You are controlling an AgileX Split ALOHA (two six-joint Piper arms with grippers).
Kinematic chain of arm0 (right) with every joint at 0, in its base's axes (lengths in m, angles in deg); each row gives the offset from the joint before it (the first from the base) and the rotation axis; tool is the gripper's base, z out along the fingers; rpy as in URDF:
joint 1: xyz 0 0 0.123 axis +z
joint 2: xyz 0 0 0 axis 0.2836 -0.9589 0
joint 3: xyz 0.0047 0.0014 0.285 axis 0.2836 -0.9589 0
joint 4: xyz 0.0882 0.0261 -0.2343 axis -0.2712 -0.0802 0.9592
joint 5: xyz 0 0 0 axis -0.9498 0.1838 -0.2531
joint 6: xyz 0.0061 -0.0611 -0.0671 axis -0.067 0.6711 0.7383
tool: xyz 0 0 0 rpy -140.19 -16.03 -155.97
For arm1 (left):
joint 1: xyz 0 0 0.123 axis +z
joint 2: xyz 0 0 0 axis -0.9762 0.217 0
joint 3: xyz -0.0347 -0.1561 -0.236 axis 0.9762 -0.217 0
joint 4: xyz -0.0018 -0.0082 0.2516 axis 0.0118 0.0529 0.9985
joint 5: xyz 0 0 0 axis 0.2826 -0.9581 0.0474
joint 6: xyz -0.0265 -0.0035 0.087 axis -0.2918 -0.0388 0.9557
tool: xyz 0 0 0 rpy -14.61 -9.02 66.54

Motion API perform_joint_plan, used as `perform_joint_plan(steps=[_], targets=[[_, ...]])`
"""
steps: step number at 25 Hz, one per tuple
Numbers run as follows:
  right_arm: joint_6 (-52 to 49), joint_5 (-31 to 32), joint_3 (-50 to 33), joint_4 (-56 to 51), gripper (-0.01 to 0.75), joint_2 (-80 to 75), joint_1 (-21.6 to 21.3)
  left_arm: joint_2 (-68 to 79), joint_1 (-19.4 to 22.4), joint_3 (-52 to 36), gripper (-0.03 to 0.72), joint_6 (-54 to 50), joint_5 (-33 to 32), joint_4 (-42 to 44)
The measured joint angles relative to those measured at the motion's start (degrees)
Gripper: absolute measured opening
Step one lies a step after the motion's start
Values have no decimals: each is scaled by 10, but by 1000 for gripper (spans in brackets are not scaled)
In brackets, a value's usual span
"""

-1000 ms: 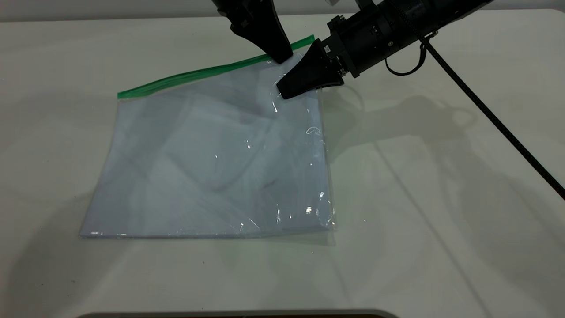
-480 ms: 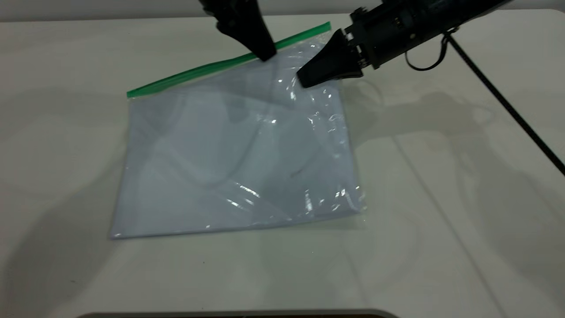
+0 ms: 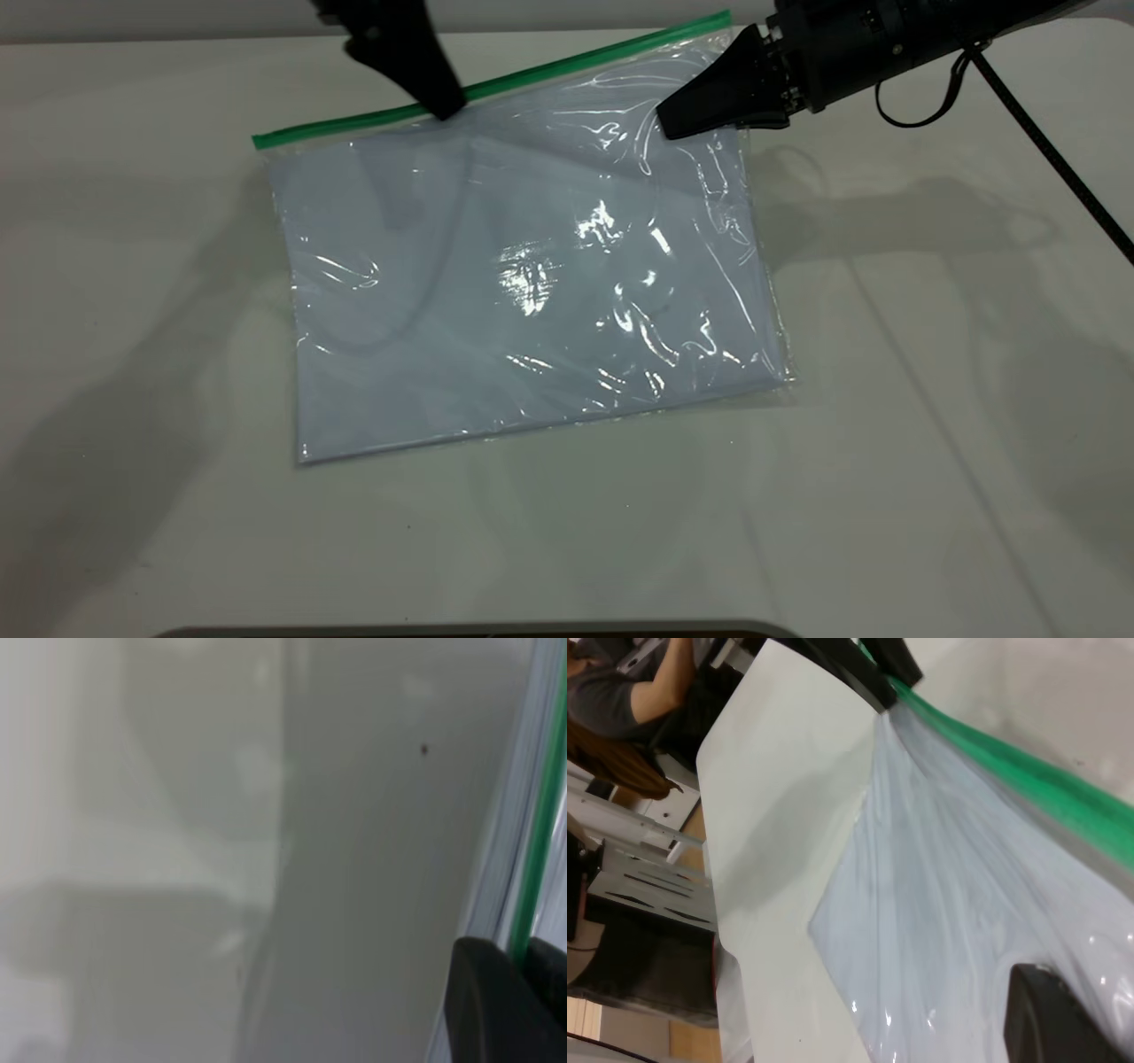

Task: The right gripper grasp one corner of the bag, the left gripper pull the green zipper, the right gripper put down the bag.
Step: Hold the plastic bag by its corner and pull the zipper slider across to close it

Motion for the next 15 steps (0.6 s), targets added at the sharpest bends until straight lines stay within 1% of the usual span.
perform_joint_plan(steps=[5, 15], targets=[[-2, 1, 0, 0, 34, 0, -3, 0, 23, 0, 53, -15, -18, 31], [-5, -4, 0, -2, 34, 0, -6, 0, 62, 0, 53, -24, -18, 83]])
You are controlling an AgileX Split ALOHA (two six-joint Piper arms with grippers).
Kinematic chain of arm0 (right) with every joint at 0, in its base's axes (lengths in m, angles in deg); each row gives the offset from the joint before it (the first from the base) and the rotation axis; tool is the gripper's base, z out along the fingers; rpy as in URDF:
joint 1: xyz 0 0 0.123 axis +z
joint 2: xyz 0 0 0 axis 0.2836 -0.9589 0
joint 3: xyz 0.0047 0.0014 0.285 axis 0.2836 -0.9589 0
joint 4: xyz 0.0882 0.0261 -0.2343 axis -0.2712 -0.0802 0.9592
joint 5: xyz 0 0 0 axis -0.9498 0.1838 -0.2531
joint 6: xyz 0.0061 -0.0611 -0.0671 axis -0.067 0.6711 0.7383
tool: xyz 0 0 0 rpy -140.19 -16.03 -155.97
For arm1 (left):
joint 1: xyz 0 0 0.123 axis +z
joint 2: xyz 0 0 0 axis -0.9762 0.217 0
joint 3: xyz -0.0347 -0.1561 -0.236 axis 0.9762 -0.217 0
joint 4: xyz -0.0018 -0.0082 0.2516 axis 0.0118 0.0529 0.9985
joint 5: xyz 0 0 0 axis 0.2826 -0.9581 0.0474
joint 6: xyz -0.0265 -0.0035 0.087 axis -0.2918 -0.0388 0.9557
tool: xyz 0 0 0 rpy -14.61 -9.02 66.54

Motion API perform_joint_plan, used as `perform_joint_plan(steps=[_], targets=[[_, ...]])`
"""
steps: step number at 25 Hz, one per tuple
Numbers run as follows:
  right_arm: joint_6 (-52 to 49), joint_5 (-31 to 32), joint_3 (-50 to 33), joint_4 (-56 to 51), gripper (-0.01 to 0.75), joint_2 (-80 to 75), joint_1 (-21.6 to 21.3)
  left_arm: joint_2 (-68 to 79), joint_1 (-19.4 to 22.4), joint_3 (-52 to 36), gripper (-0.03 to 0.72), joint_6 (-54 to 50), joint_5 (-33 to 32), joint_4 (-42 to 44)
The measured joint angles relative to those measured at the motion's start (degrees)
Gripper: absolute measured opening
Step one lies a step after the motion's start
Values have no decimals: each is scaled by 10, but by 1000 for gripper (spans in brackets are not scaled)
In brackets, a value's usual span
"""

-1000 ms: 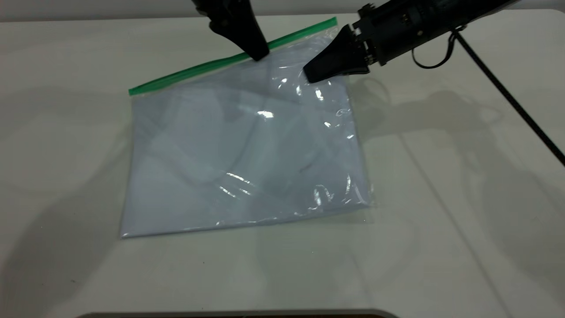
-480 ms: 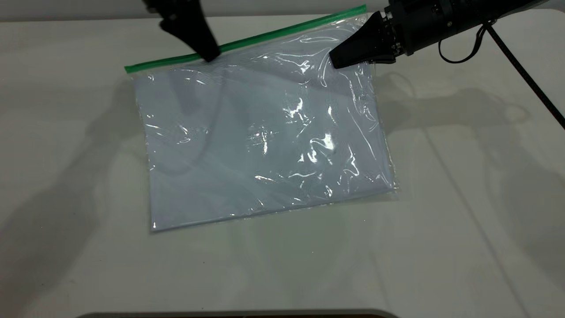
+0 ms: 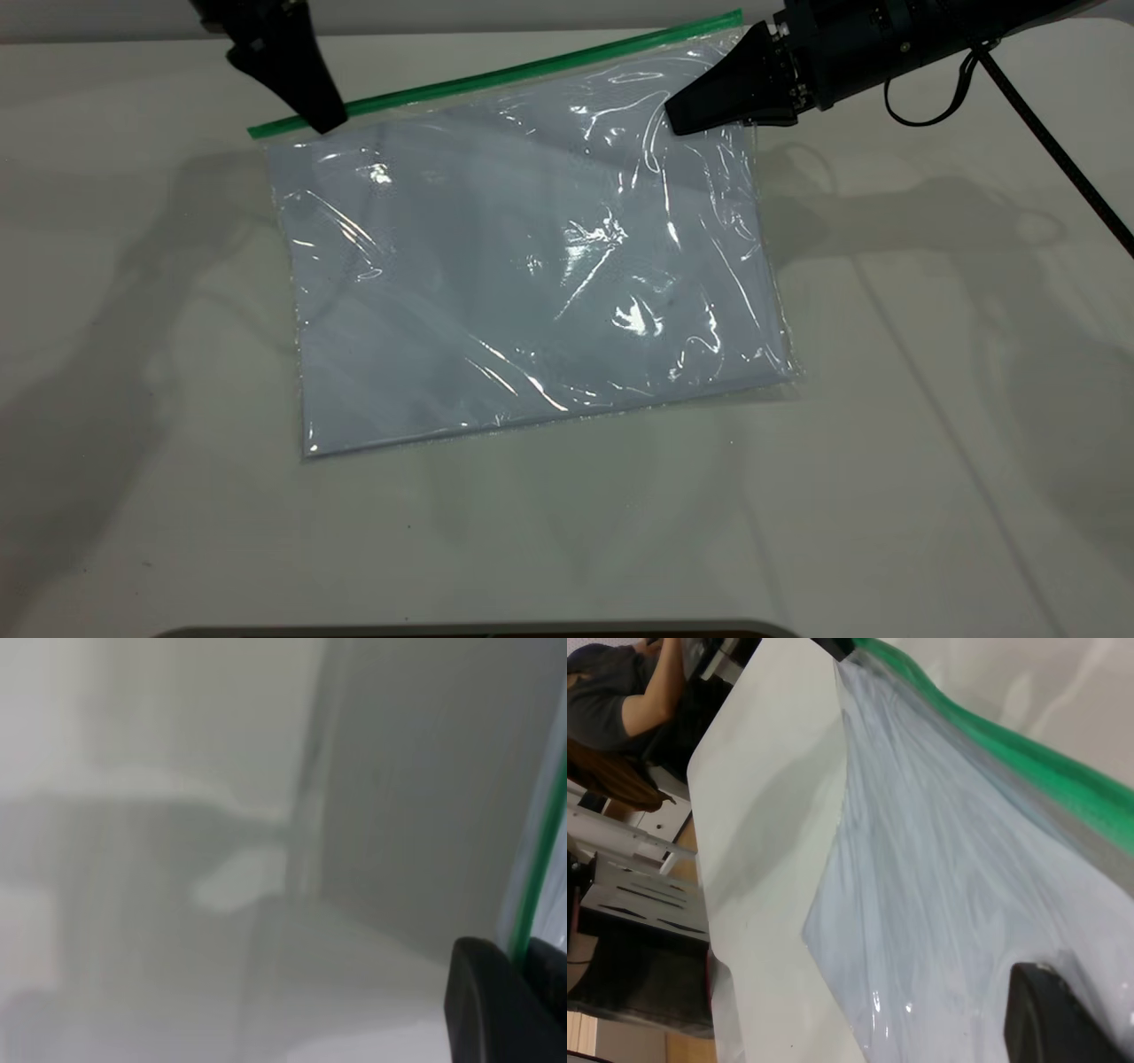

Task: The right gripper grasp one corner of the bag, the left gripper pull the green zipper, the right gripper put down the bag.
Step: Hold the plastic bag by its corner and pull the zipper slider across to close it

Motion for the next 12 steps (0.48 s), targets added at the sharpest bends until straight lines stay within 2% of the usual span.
perform_joint_plan(steps=[12], targets=[[-4, -5, 1, 0, 62, 0, -2, 0, 11, 0, 60, -9, 0, 36]])
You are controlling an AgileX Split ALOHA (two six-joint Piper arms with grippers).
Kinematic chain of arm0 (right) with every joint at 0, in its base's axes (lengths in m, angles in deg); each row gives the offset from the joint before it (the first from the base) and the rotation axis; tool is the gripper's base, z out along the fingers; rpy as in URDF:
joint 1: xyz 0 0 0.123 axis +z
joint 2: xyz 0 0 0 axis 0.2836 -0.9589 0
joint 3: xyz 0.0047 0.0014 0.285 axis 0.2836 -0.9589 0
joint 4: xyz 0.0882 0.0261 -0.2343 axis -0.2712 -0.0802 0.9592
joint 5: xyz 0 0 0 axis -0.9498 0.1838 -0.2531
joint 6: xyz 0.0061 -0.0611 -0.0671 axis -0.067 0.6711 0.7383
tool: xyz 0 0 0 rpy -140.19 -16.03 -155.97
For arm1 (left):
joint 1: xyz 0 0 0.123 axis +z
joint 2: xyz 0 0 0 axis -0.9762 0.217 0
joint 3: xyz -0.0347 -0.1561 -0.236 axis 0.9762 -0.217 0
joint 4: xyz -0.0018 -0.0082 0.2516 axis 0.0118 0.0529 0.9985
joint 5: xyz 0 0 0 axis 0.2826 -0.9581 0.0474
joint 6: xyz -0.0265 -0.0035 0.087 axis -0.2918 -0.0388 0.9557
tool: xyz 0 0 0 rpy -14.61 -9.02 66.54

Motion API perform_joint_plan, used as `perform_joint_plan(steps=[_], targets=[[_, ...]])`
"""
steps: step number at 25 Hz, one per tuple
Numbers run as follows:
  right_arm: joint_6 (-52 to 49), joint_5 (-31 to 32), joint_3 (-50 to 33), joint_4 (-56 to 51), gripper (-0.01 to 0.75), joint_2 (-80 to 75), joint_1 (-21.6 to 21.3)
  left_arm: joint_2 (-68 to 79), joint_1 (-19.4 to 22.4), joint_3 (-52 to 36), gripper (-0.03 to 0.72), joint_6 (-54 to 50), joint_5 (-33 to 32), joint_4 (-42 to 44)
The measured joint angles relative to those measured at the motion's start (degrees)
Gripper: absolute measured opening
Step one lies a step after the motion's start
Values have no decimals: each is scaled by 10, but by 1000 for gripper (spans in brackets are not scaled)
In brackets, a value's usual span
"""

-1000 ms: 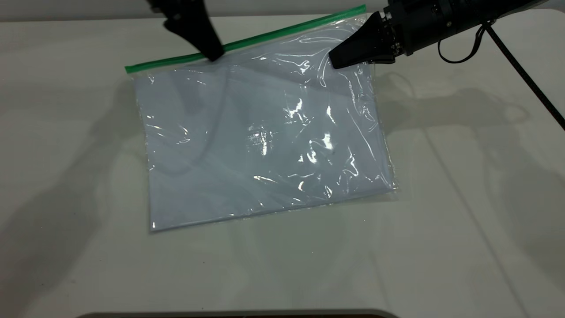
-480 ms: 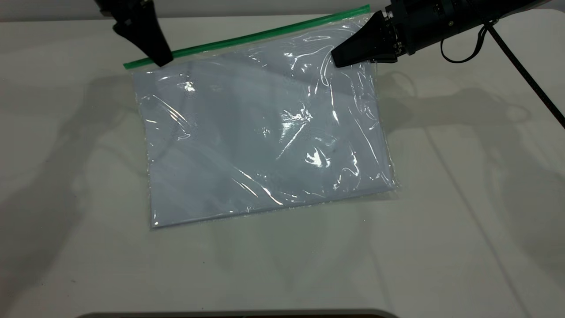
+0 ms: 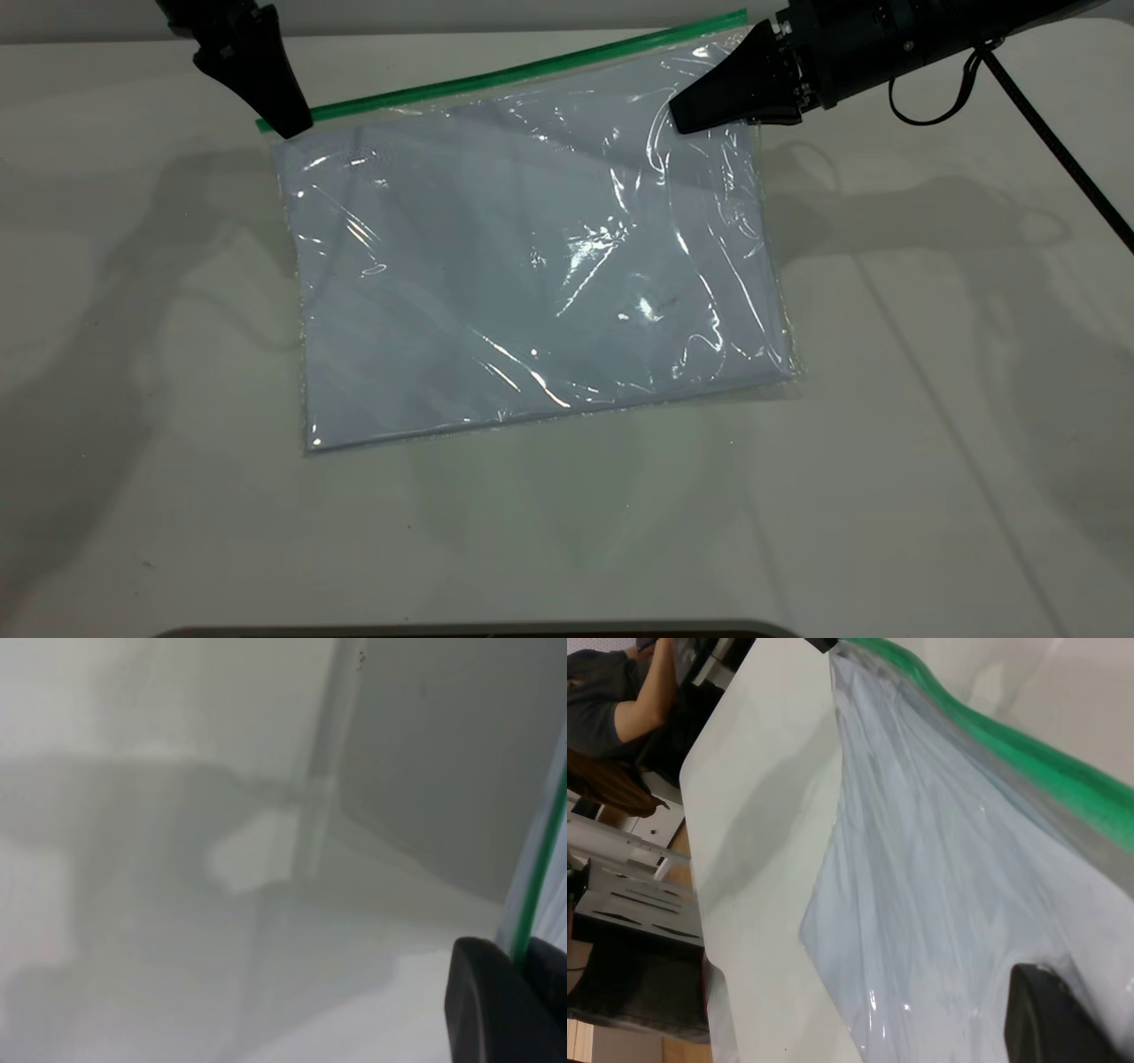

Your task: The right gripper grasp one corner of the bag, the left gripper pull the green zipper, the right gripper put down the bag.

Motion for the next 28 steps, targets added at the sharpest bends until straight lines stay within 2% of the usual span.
perform_joint_plan(steps=[2, 4, 8, 12, 15, 21, 24, 28], targets=[[-1, -2, 0, 1, 101, 0, 0, 0, 0, 0, 80, -1, 0, -4], [-2, -6, 0, 2, 184, 0, 0, 0, 2, 0, 126, -4, 0, -5], [-20, -13, 0, 6, 417, 0, -2, 0, 4, 0, 302, -22, 0, -23], [-58, -53, 0, 26, 582, 3, -7, 0, 5, 19, 475, -87, 0, -20], [-93, -98, 8, 85, 601, 26, -18, 0, 5, 71, 545, -173, 0, -7], [-237, -114, 73, 254, 558, 125, -46, -23, 6, 201, 565, -336, 0, 49], [-303, -90, 108, 337, 552, 185, -53, -58, 6, 222, 565, -416, -1, 95], [-374, -21, 145, 407, 551, 263, -55, -123, 6, 226, 565, -526, -1, 151]])
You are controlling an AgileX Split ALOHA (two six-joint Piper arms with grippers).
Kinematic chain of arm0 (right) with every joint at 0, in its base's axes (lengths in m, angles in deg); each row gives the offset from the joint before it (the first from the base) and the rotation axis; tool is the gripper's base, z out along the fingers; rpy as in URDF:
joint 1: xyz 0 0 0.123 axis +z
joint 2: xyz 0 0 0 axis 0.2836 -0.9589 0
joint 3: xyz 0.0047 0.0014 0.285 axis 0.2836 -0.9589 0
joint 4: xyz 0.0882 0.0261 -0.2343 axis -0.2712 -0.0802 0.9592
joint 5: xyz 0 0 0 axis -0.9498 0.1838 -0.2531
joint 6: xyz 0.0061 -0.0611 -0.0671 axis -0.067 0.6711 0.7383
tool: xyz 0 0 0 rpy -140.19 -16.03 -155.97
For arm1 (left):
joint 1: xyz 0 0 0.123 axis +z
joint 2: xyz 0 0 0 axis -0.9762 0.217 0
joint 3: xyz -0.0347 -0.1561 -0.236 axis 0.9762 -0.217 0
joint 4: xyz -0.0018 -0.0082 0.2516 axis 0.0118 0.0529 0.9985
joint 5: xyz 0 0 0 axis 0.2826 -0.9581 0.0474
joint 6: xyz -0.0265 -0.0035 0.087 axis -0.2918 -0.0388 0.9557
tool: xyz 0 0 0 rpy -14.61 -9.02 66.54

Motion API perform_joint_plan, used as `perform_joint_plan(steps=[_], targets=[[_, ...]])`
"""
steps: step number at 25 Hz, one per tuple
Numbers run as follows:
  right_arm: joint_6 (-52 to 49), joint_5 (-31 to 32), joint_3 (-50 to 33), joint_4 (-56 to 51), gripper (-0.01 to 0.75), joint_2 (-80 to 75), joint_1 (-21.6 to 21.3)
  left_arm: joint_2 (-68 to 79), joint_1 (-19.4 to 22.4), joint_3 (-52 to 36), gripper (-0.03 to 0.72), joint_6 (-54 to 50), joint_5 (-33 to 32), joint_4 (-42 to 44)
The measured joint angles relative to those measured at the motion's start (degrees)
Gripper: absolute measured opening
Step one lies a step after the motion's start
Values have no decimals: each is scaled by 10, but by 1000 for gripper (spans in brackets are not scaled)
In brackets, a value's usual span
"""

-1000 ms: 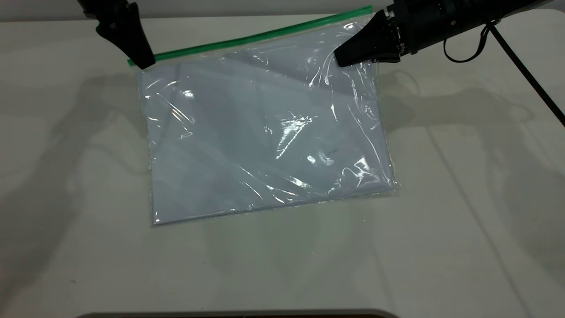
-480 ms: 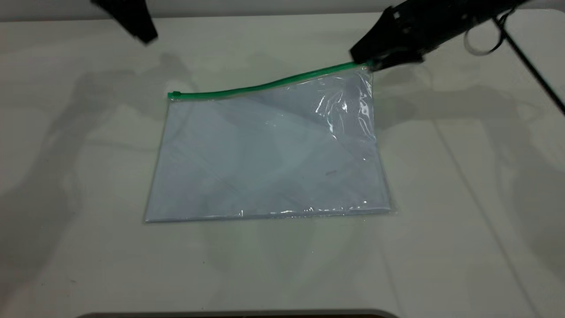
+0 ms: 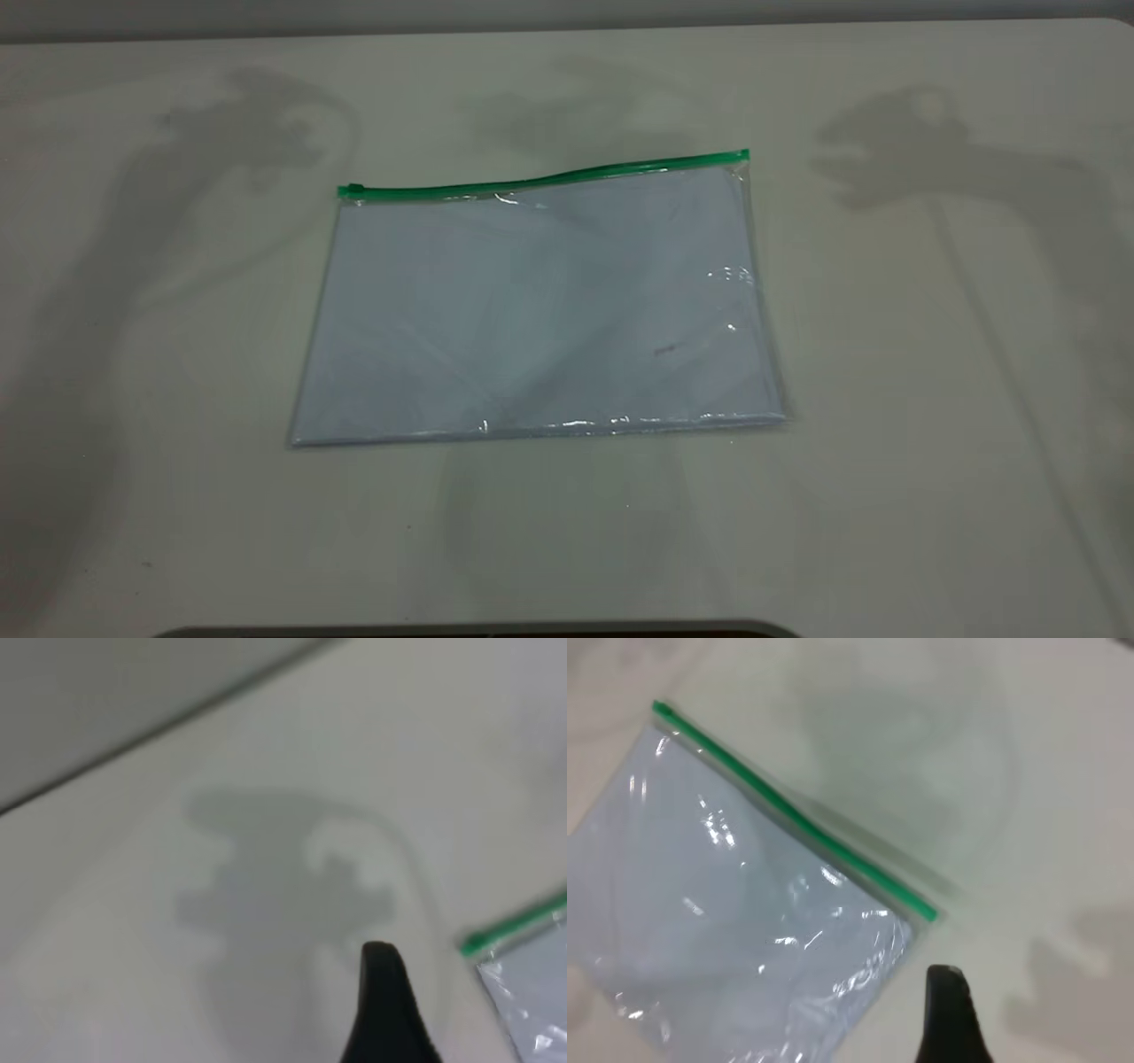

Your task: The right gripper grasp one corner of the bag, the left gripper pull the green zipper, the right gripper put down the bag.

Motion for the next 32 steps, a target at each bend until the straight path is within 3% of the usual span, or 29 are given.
perform_joint_plan(steps=[3, 8, 14, 21, 32], targets=[[-48, 44, 9, 24, 547, 56, 0, -51, 0, 1, 565, -69, 0, 26], [-154, 55, 10, 94, 493, 139, 0, -145, 0, -6, 565, -98, 0, 29], [-243, 55, -10, 166, 452, 240, 0, -304, 0, -154, 565, -98, 0, 59], [-253, 55, -131, 163, 456, 402, 0, -500, 0, -357, 565, -98, 0, 86], [-235, 55, -336, 149, 544, 615, 0, -712, 0, -497, 565, -104, 0, 49]])
